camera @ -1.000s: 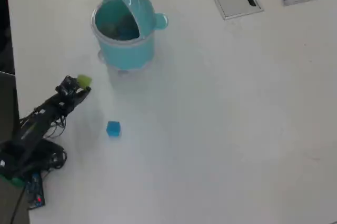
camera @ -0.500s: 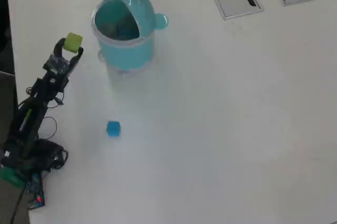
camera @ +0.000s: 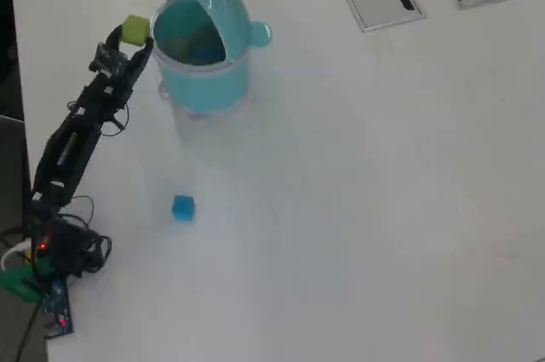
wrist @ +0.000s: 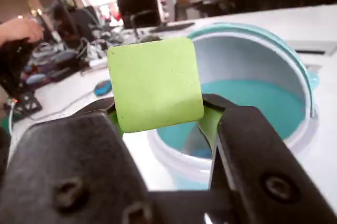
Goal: Grasp RGB lego blocks and put them in the bin one by one.
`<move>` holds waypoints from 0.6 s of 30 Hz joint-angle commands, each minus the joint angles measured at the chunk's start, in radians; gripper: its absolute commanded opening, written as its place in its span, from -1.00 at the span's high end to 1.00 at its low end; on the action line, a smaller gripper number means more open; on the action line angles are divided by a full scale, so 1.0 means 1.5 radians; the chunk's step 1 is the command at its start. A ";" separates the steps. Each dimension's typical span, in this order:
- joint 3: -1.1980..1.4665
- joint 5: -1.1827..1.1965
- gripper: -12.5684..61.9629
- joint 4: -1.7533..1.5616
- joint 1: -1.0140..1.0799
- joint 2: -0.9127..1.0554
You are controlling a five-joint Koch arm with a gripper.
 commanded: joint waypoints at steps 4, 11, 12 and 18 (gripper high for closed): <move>-0.142 -0.012 0.48 0.008 -0.005 -0.050; -0.216 -0.026 0.47 0.000 -0.007 -0.151; -0.240 -0.026 0.47 0.001 -0.007 -0.176; -0.342 -0.031 0.47 -0.002 0.005 -0.291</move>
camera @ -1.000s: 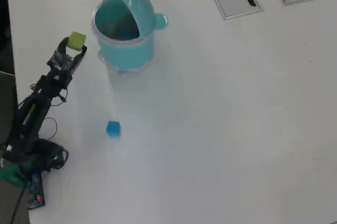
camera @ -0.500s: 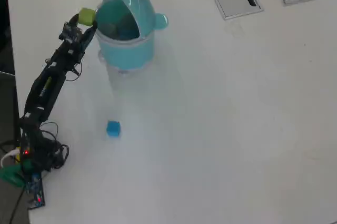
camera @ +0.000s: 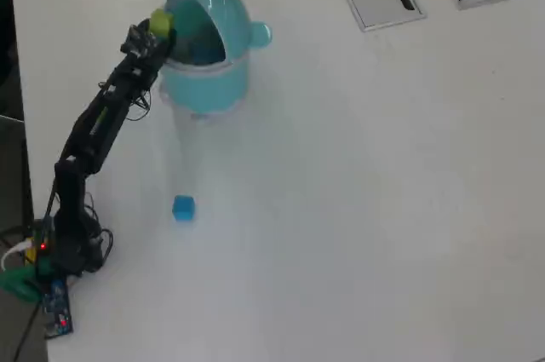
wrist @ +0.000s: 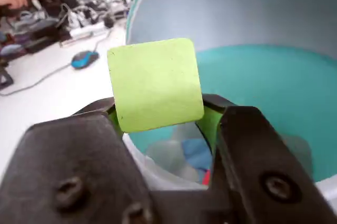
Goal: Grasp RGB lego blocks and put them in the bin one by one.
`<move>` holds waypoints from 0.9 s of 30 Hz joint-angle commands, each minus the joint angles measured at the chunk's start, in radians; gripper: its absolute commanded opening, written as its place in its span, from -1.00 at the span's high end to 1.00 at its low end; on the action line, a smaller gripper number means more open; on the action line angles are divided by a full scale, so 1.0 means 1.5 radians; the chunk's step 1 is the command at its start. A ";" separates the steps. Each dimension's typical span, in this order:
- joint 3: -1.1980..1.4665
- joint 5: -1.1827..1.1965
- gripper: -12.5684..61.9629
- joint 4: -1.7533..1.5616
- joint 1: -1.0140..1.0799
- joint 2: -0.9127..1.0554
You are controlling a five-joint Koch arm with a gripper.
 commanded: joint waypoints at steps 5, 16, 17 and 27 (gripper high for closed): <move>-0.165 -0.119 0.23 -0.008 0.012 -0.049; -0.105 -0.243 -0.10 -0.008 0.025 0.017; -0.088 -0.243 -0.10 -0.010 0.026 0.032; 0.099 -0.253 -0.10 -0.006 0.051 0.220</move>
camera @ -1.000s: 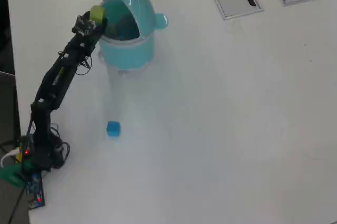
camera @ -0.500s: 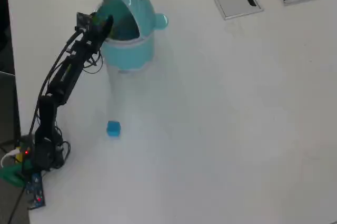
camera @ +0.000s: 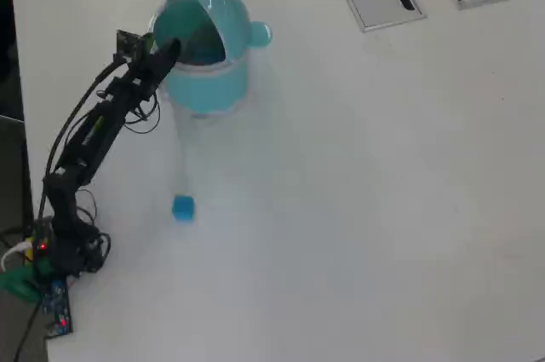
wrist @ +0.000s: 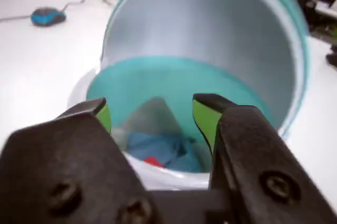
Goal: Grasp RGB lego blocks and put them in the bin one by one.
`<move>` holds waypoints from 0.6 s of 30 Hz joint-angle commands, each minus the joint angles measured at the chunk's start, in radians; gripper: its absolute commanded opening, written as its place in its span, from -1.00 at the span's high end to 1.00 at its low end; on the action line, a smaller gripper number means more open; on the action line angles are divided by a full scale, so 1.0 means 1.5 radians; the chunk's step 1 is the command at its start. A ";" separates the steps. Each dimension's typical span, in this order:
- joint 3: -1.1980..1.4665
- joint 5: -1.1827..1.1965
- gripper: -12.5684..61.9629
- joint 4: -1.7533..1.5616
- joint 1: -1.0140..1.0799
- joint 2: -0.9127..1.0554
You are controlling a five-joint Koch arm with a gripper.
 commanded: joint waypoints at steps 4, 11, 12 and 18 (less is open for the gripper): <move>0.010 -0.001 -0.10 0.013 0.029 0.131; 0.222 0.001 -0.11 0.009 0.090 0.290; 0.257 0.001 -0.12 0.010 0.099 0.313; 0.451 0.008 -0.25 0.044 0.178 0.442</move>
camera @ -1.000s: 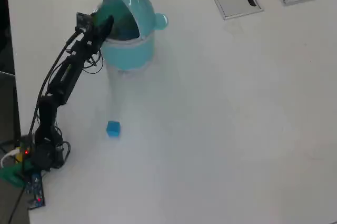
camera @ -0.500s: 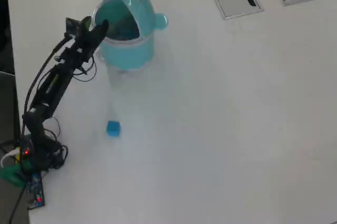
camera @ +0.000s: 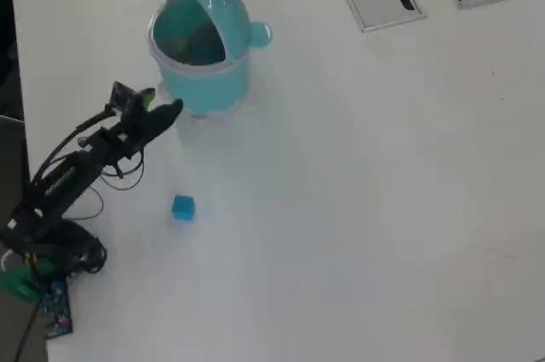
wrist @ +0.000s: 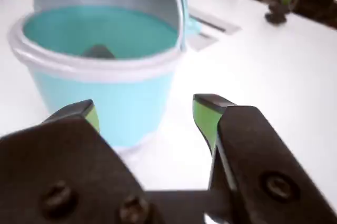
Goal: Grasp RGB lego blocks and put them in the bin one by one.
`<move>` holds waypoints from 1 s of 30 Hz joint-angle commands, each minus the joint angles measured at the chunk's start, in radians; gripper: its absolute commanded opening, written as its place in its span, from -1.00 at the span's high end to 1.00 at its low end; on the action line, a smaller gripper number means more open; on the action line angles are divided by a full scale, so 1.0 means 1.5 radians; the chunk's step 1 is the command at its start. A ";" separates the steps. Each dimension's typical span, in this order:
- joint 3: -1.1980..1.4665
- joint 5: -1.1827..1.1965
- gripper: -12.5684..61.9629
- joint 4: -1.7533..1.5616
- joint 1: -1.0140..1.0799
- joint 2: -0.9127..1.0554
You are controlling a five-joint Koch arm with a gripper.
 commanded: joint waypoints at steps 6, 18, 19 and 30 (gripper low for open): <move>0.042 0.030 -0.25 0.045 0.103 0.086; 0.230 0.044 -0.25 0.159 0.210 0.191; 0.239 0.044 -0.25 0.178 0.212 0.196; 0.302 0.063 -0.23 0.238 0.236 0.198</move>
